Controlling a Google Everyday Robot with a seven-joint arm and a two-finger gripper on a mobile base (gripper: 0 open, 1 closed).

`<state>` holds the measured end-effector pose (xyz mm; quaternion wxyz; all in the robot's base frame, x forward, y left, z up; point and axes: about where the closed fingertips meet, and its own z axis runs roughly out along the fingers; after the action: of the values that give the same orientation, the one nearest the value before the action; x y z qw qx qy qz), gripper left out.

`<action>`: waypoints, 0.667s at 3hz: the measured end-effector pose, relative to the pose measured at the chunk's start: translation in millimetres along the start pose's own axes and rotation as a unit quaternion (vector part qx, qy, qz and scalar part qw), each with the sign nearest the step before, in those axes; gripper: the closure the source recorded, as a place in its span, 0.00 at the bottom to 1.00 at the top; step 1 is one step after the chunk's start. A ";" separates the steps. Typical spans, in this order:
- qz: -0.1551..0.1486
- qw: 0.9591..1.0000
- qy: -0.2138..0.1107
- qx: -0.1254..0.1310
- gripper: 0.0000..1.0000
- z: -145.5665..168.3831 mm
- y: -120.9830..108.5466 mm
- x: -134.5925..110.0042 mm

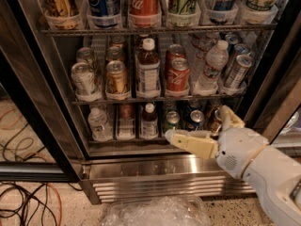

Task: Pick orange can from middle shelf of fridge

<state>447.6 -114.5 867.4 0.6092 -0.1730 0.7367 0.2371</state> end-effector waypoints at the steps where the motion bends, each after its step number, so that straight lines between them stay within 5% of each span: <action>1: 0.002 0.999 -0.029 -0.027 0.00 12.3 15.0 -2.8; 2: 0.002 0.999 -0.029 -0.027 0.00 12.3 15.0 -2.8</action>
Offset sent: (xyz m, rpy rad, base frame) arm 0.0024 0.0171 0.0029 0.0481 -0.0455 0.0386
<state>450.1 -95.2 870.4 0.6250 -0.1814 0.7123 0.2628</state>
